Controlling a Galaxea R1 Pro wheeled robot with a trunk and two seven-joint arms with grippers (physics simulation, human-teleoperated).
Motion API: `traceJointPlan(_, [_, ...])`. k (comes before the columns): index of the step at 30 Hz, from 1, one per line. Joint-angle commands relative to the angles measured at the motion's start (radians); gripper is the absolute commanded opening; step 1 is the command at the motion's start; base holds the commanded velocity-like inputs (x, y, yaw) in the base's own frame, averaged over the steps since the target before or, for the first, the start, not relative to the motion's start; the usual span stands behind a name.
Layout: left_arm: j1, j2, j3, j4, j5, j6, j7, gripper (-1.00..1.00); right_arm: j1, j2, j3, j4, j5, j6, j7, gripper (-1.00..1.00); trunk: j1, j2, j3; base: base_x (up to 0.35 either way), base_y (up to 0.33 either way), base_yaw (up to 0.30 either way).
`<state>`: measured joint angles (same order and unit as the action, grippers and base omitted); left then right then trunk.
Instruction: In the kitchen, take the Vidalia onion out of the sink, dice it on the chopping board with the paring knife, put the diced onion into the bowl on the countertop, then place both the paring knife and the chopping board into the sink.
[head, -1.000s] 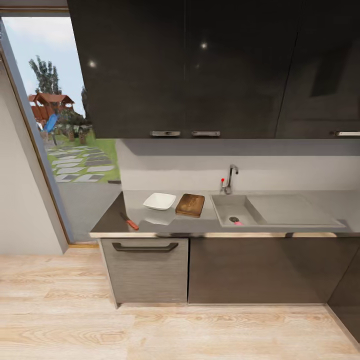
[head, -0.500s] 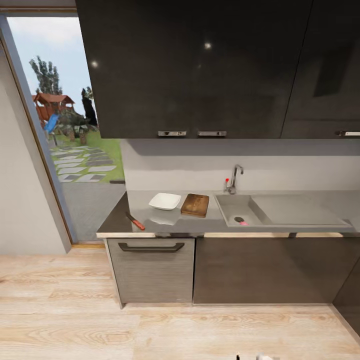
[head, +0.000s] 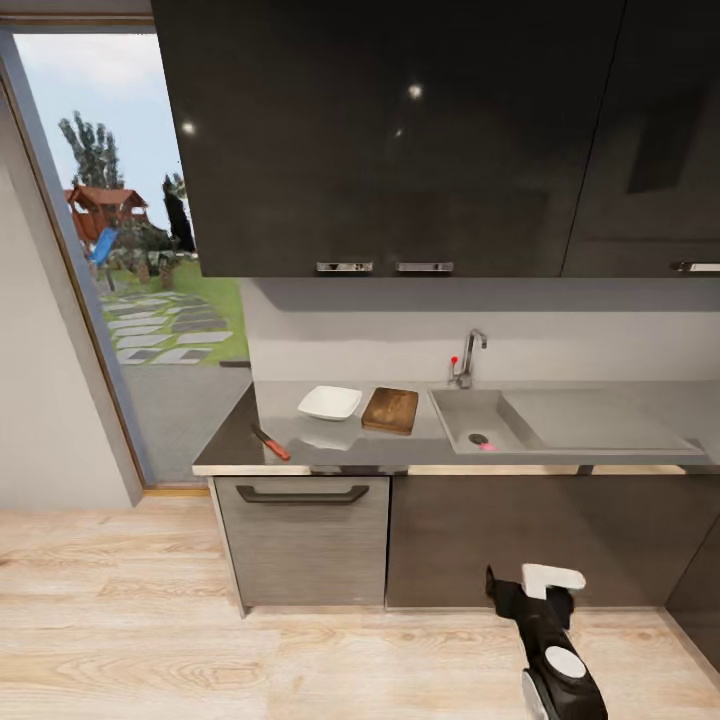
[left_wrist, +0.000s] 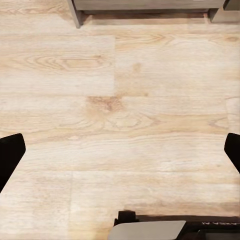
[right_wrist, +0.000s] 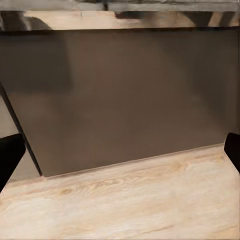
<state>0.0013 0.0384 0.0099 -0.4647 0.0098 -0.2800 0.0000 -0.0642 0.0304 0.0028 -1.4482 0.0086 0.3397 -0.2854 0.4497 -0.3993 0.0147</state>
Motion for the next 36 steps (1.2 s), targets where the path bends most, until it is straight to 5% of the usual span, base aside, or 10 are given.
traceJointPlan(1, [0.000,0.000,0.001,0.000,0.001,-0.003,0.000,1.00,-0.031,0.000,0.000,-0.009,0.000,0.041,-0.007,1.00,0.000,-0.001,0.000,0.000,0.000,0.000])
traceJointPlan(8, [0.000,0.001,0.001,0.000,0.001,-0.002,0.000,1.00,-0.227,0.000,0.000,-0.019,0.019,0.207,-0.014,1.00,0.000,-0.001,0.000,0.072,-0.028,0.000])
traceJointPlan(16, [0.000,0.001,0.001,-0.001,0.001,-0.002,0.000,1.00,-0.413,0.002,0.002,0.028,0.040,0.310,-0.015,1.00,0.000,-0.001,0.000,0.204,-0.169,0.000])
traceJointPlan(19, [0.000,0.001,0.001,-0.002,0.001,-0.002,0.000,1.00,-0.490,0.003,0.002,0.098,0.041,0.322,-0.015,1.00,0.000,-0.001,0.000,0.234,-0.203,0.000])
traceJointPlan(29, [0.000,0.001,0.001,-0.003,0.001,-0.002,-0.001,1.00,-0.905,0.009,0.005,0.614,0.040,0.325,-0.009,1.00,0.000,-0.001,0.000,0.219,-0.132,0.000])
traceJointPlan(36, [0.000,0.004,0.001,-0.003,0.001,-0.005,-0.003,1.00,-0.958,0.029,0.014,0.670,0.040,0.321,-0.003,1.00,0.000,-0.001,0.000,0.094,0.080,0.000])
